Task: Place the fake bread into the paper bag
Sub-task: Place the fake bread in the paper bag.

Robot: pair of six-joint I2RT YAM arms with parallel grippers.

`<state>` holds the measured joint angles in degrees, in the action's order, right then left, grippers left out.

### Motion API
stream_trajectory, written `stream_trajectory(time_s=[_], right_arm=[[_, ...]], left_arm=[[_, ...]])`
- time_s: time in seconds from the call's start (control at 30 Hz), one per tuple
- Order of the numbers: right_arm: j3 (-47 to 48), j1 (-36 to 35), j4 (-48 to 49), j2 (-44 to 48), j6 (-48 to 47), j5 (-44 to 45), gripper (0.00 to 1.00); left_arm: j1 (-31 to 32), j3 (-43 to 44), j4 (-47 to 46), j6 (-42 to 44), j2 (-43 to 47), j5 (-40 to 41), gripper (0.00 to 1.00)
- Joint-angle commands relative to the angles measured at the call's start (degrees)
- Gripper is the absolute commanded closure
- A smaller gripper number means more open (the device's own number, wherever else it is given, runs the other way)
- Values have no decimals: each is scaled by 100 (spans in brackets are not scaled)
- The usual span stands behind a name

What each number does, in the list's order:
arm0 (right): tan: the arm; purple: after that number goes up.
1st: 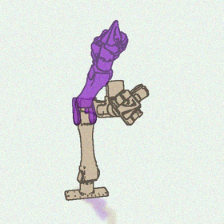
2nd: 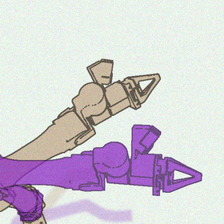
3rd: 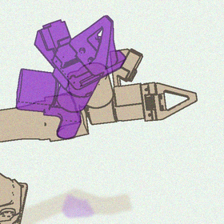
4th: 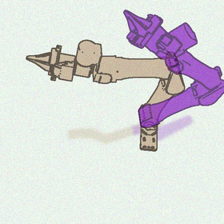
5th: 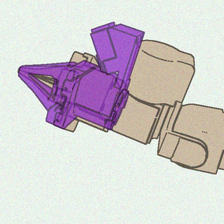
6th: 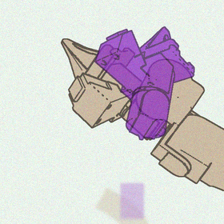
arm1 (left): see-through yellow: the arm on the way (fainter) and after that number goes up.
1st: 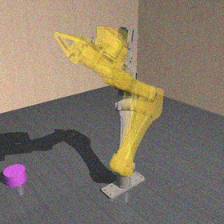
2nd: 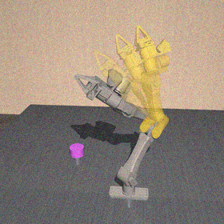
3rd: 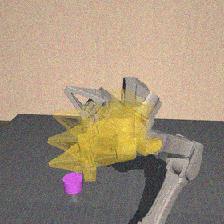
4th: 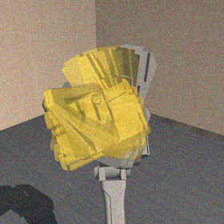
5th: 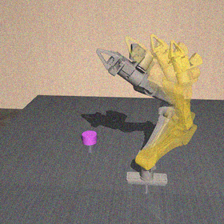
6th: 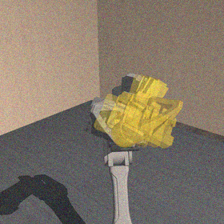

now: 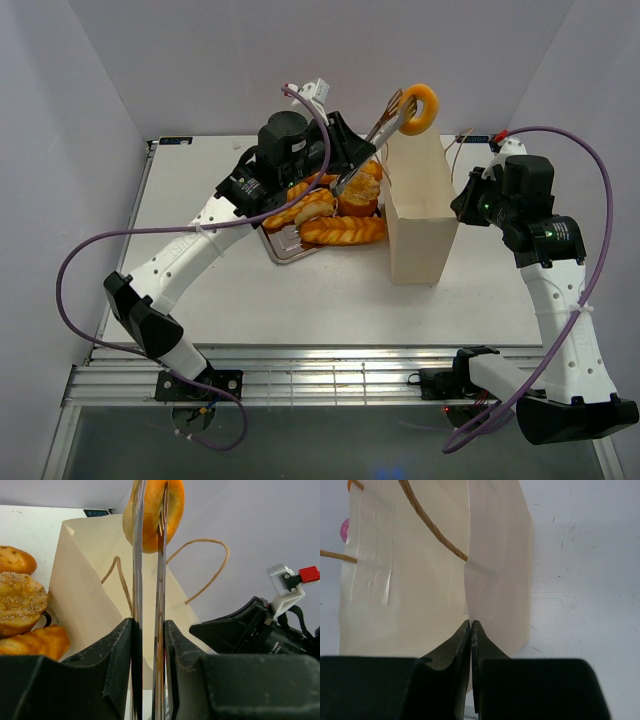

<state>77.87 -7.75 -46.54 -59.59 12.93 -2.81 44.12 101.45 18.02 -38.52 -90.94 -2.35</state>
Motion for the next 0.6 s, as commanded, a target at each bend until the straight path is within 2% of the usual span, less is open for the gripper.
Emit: stream_trajectory(time_s=[0.0,0.13,0.57], right_arm=[[97,10,102,71,-18,-9,92],[89,1,110,88,-27,8,92],[106,1,67,106,-54,35,92]], left_arm=[[27,-20,-27,64,24,121,64],[27,-37,35,38,-65,147,56],[27,-117,8,20,-170,147,42]])
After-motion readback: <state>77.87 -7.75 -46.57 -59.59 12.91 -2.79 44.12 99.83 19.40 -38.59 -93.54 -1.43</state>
